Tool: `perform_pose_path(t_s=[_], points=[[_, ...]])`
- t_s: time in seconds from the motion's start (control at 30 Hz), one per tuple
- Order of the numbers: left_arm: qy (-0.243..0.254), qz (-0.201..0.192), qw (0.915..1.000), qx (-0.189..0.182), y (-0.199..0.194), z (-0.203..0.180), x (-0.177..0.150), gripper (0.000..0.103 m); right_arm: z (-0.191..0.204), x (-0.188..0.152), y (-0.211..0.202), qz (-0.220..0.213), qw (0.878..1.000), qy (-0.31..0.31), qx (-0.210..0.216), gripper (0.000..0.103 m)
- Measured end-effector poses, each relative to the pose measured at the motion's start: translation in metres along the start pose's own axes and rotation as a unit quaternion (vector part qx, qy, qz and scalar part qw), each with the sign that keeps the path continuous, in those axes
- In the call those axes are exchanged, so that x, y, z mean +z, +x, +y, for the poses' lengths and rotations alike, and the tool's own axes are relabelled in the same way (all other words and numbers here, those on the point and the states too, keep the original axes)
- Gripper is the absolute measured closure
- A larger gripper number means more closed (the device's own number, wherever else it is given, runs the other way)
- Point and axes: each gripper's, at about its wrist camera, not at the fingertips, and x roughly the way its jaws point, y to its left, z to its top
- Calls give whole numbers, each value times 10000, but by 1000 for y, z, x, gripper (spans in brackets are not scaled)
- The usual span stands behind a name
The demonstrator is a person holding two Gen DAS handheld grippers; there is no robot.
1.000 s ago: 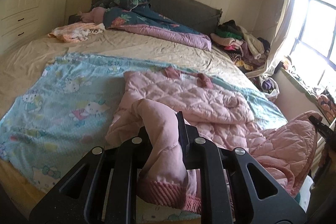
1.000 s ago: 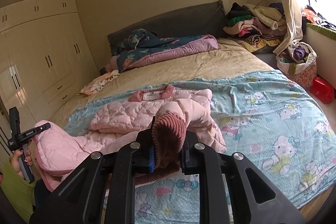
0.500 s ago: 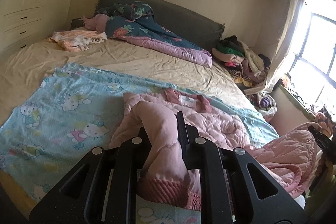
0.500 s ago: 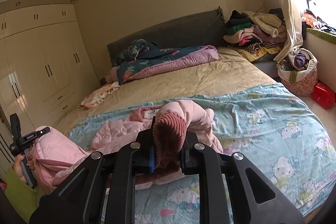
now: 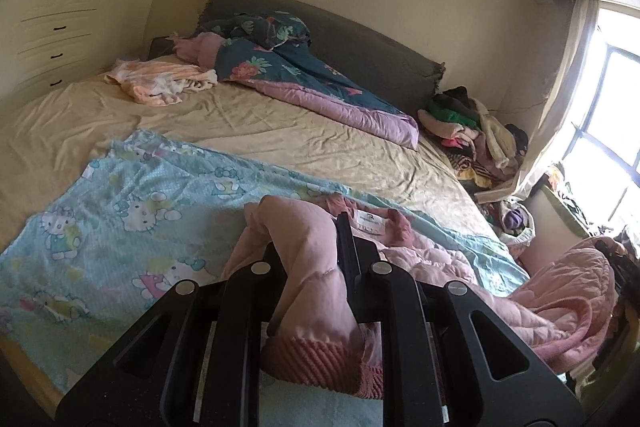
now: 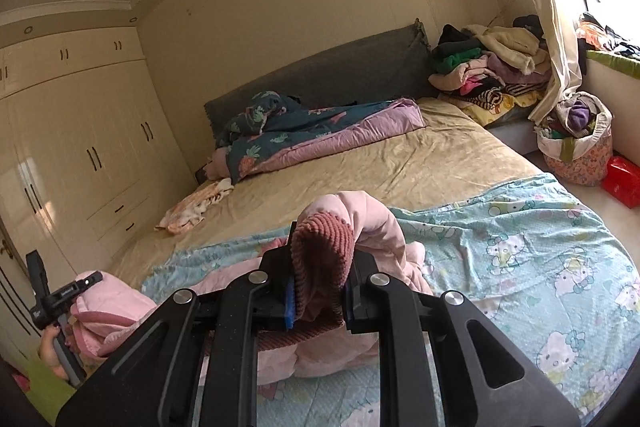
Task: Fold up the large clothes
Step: 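Lift the hem with both tools and fold it toward the collar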
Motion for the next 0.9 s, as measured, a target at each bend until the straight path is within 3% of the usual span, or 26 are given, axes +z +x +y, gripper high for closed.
perform_pose_path(t_s=[0.9], points=[[680,122,9948,749,80,-18,11,94,-39,19,116,759,9958,153,-490,87]])
